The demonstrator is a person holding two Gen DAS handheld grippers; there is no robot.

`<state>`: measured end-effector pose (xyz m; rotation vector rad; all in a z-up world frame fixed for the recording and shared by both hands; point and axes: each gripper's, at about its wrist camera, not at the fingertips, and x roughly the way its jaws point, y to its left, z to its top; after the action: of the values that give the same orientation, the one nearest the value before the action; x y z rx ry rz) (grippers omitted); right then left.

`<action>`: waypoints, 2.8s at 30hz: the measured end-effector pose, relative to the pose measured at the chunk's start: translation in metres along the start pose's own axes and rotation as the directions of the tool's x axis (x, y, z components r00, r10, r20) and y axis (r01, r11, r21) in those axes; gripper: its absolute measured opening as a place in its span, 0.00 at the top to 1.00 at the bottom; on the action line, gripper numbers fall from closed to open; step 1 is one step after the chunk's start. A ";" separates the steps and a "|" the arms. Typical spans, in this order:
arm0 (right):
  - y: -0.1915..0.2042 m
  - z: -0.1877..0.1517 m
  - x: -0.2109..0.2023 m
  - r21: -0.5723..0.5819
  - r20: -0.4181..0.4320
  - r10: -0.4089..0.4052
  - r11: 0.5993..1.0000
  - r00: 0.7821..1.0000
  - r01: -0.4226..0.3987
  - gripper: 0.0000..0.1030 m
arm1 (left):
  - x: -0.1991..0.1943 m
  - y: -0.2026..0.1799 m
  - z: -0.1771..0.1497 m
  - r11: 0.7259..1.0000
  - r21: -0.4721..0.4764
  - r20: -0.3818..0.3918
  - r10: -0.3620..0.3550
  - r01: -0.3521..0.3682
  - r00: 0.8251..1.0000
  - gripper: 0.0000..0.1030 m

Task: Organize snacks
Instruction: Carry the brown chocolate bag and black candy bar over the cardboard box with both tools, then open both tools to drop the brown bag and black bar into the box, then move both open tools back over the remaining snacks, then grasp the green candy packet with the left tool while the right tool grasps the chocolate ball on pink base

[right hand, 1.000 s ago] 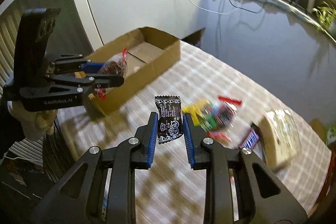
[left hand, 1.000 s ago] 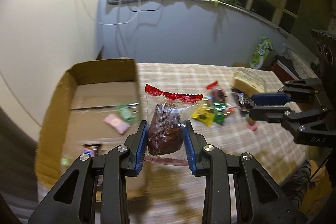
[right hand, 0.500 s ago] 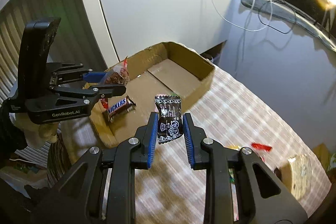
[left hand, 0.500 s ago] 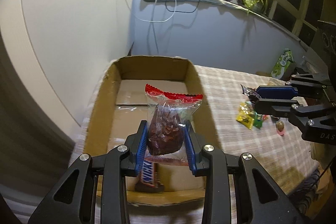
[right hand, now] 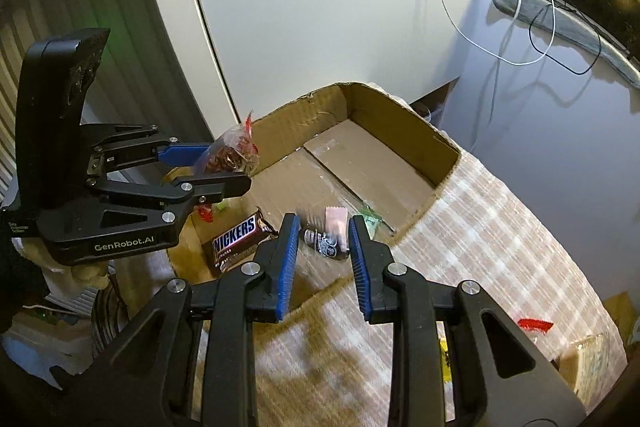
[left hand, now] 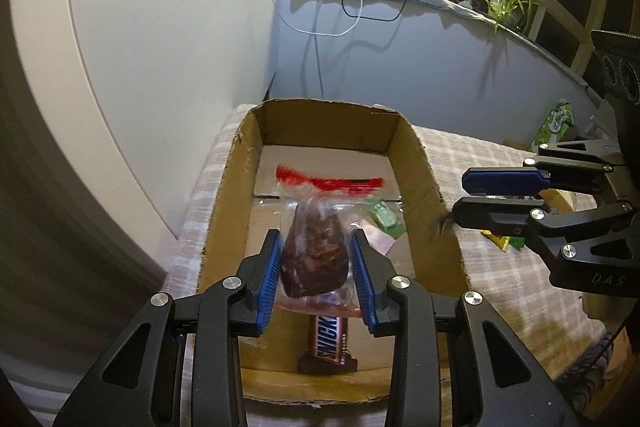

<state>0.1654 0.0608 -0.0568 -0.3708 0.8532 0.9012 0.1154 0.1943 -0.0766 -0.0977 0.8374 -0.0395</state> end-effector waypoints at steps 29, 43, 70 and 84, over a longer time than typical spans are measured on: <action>-0.076 -0.067 -0.093 0.191 0.081 -0.159 0.971 0.984 0.141 0.08 | -0.019 -0.066 0.001 0.995 0.075 0.065 -0.069 0.064 0.996 0.38; -0.137 -0.152 -0.129 0.320 -0.013 -0.219 0.923 0.976 0.212 0.08 | 0.009 -0.159 -0.006 0.965 0.188 -0.003 -0.183 0.181 0.983 0.38; -0.155 -0.215 -0.085 0.378 -0.083 -0.120 0.915 0.989 0.143 0.46 | 0.104 -0.229 -0.009 0.942 0.226 -0.184 -0.211 0.250 0.960 0.65; -0.154 -0.214 -0.065 0.337 -0.122 -0.119 0.929 0.985 0.154 0.68 | 0.115 -0.233 -0.011 0.942 0.226 -0.196 -0.204 0.247 0.959 0.80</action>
<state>0.1634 -0.1954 -0.1486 -0.1665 1.0447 0.5919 0.1844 -0.0469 -0.1451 0.0472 0.9825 -0.3742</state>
